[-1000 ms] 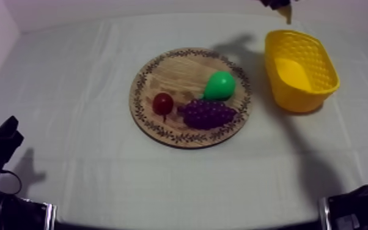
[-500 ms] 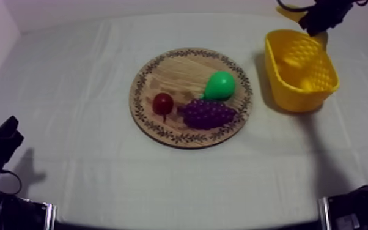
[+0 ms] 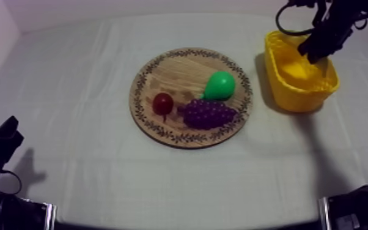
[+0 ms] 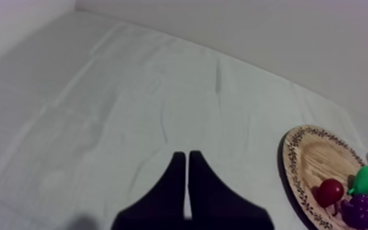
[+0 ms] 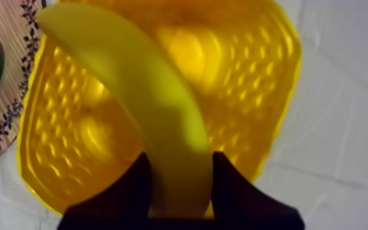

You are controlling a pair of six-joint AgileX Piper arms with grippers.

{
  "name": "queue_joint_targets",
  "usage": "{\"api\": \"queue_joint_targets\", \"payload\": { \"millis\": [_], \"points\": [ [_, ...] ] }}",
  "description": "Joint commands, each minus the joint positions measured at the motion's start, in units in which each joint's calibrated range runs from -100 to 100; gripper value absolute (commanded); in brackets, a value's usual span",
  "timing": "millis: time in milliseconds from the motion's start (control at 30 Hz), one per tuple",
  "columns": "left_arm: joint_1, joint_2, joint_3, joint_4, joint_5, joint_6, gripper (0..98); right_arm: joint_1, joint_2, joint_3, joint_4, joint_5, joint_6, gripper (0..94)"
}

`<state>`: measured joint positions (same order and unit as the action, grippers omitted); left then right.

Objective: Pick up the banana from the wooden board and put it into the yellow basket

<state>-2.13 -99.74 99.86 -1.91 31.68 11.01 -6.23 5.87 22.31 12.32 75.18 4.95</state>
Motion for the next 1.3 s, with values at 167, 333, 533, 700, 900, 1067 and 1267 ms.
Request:
{"api": "queue_joint_targets", "payload": {
  "millis": [167, 333, 533, 700, 900, 1067, 1267],
  "points": [
    [0.00, -0.01, 0.03, 0.03, 0.01, 0.00, 0.1, -0.28, 3.08, 3.31, 0.04, -3.57, -1.53, 20.7],
    [0.00, -0.01, 0.03, 0.03, 0.01, 0.00, 0.1, -0.01, 5.48, 3.71, -0.28, -5.64, -1.97, 20.8],
    [0.00, -0.01, 0.03, 0.03, 0.01, 0.00, 0.1, 0.16, 7.99, 3.12, -0.33, -7.26, -2.51, 23.8],
    [0.00, -0.01, 0.03, 0.03, 0.01, 0.00, 0.1, 0.28, 10.03, 2.26, -0.29, -8.38, -2.99, 28.6],
    [0.00, -0.01, 0.03, 0.03, 0.01, 0.00, 0.1, 0.26, 10.56, 2.23, 0.24, -9.32, -4.00, 39.8],
    [0.00, -0.01, 0.03, 0.03, 0.01, 0.02, 0.1, 0.10, 10.64, 2.45, 0.97, -9.78, -5.00, 44.9],
    [0.00, -0.01, 0.03, 0.03, 0.01, 0.00, 0.1, -0.09, 10.45, 2.50, 0.96, -9.80, -5.20, 43.1]
  ]
}}
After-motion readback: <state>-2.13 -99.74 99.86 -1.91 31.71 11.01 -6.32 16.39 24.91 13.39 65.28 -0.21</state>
